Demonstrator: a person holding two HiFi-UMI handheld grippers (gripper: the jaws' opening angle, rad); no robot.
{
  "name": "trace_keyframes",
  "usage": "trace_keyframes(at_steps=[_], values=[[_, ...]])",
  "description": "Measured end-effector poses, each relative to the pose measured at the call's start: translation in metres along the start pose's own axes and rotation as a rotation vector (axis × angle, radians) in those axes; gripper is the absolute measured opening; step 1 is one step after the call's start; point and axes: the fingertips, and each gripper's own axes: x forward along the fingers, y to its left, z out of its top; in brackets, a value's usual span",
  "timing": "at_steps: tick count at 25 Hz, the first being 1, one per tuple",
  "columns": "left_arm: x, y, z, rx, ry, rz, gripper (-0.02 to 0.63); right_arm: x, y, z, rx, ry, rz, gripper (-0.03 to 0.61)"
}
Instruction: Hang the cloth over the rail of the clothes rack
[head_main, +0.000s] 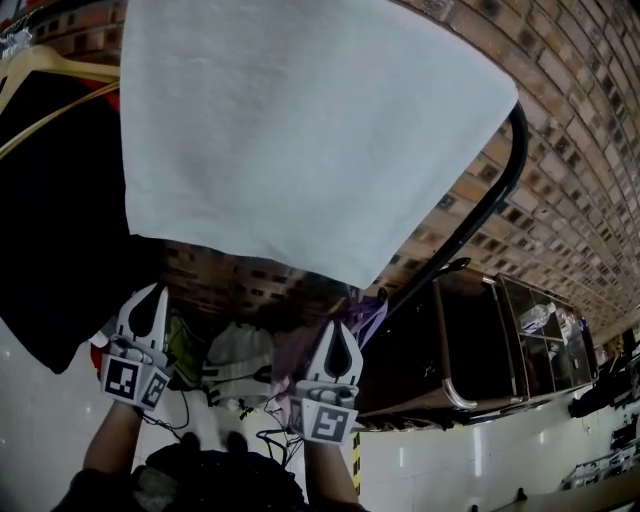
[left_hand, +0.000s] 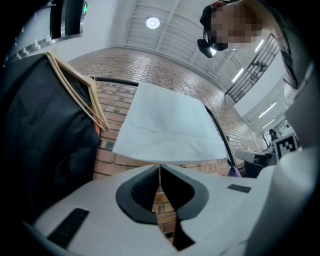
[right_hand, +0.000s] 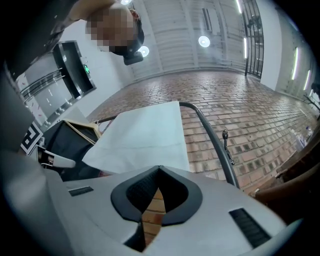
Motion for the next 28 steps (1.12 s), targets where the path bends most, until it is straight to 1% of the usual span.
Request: trace_keyframes(at_steps=[1,3,7,10,22,28], values=[[-0.002,0.001,0.0,-0.007,-0.002,-0.011,0.021,-0.001,0.009,-0.002,0.003,0.011,0.011,0.028],[-0.004,0.001,0.002,-0.001,-0.004,-0.037,0.021,-0.001,0.027,-0.002,0.001,0.019,0.037,0.028],[-0.007,-0.002,0.004,0.041,-0.001,-0.082,0.02,0.002,0.061,0.003,-0.01,0.012,0.095,0.028],[-0.008,-0.004,0.001,0.048,0.005,-0.106,0.02,0.002,0.078,0.002,-0.034,0.019,0.127,0.028],[-0.009,-0.006,-0.014,0.019,0.039,-0.136,0.02,-0.001,0.094,-0.017,-0.058,0.104,0.134,0.034],[-0.014,-0.001,-0.009,0.017,0.045,-0.134,0.02,-0.007,0.096,-0.017,-0.061,0.127,0.127,0.034]])
